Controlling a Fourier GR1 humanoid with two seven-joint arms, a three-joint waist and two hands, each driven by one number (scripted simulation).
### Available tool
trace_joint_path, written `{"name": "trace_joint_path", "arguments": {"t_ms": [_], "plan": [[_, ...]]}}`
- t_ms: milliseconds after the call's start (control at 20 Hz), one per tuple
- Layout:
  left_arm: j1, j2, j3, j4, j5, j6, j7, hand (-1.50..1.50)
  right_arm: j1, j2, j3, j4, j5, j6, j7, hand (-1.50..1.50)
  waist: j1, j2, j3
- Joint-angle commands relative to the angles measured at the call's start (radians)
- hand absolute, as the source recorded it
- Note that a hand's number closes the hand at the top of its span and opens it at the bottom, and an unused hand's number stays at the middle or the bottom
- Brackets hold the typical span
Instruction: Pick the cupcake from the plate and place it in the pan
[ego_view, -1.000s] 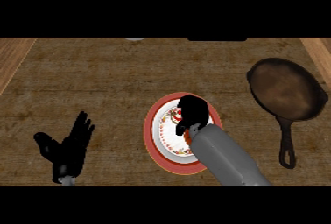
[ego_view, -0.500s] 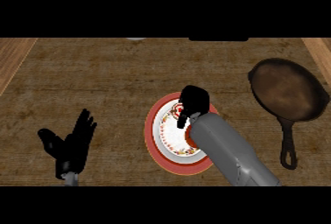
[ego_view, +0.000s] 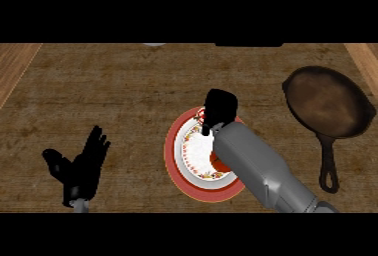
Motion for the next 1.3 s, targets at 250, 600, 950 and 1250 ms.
{"name": "trace_joint_path", "arguments": {"t_ms": [250, 600, 950, 1250], "plan": [[-0.015, 0.007, 0.025, 0.008, 0.001, 0.024, 0.030, 0.00, -0.090, -0.056, 0.071, -0.190, 0.302, -0.146, 0.313, 1.50, -0.040, -0.014, -0.001], [0.043, 0.008, 0.011, -0.046, 0.004, 0.001, 0.022, 0.00, -0.054, -0.142, -0.067, -0.408, 0.340, -0.027, 0.384, 1.50, -0.029, -0.010, 0.000], [-0.014, -0.020, 0.009, 0.024, -0.018, 0.017, -0.003, 0.00, 0.041, -0.249, -0.232, -0.499, 0.318, -0.066, 0.252, 1.50, -0.022, 0.000, 0.000], [0.019, 0.027, 0.042, -0.034, 0.023, -0.033, 0.028, 0.00, 0.092, -0.356, -0.362, -0.270, 0.312, -0.212, 0.036, 1.50, 0.000, 0.007, 0.000]]}}
